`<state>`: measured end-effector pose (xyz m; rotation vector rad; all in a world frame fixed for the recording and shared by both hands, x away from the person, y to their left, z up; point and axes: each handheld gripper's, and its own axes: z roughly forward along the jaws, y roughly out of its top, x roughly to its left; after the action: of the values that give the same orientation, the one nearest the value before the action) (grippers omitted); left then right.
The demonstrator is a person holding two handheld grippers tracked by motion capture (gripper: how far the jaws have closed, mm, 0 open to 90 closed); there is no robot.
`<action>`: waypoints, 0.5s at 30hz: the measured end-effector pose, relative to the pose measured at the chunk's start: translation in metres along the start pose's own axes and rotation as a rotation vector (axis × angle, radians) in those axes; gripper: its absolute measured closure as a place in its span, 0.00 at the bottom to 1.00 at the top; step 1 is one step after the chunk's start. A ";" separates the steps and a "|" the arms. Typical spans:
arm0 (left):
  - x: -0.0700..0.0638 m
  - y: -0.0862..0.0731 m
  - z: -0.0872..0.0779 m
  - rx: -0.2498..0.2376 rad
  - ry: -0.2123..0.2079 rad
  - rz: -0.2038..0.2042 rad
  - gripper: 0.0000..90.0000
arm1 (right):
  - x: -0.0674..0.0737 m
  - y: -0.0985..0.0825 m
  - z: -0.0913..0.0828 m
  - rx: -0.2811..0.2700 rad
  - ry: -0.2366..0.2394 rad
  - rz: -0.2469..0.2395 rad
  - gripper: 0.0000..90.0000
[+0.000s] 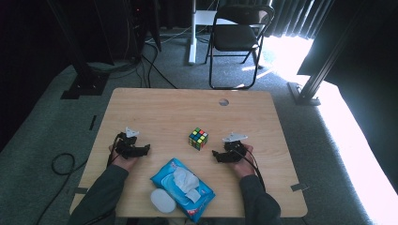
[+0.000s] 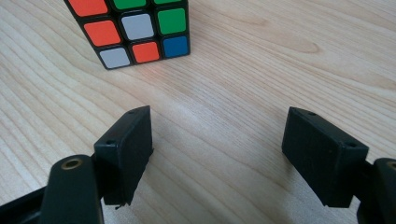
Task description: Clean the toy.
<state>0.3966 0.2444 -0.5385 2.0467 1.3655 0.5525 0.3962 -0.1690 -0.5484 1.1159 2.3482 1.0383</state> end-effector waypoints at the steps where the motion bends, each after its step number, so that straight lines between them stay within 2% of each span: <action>1: 0.000 0.001 -0.002 -0.005 -0.007 -0.006 0.28 | 0.000 0.000 0.000 -0.001 -0.002 0.002 0.27; 6: -0.005 0.004 -0.015 -0.041 -0.065 -0.022 0.32 | 0.001 0.000 0.000 0.004 -0.011 0.008 0.23; 15: -0.021 0.008 -0.029 -0.051 -0.154 0.009 0.32 | 0.001 0.000 0.001 0.004 -0.023 0.019 0.23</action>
<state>0.3754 0.2298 -0.5124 2.0108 1.2399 0.4199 0.3960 -0.1674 -0.5486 1.1471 2.3275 1.0222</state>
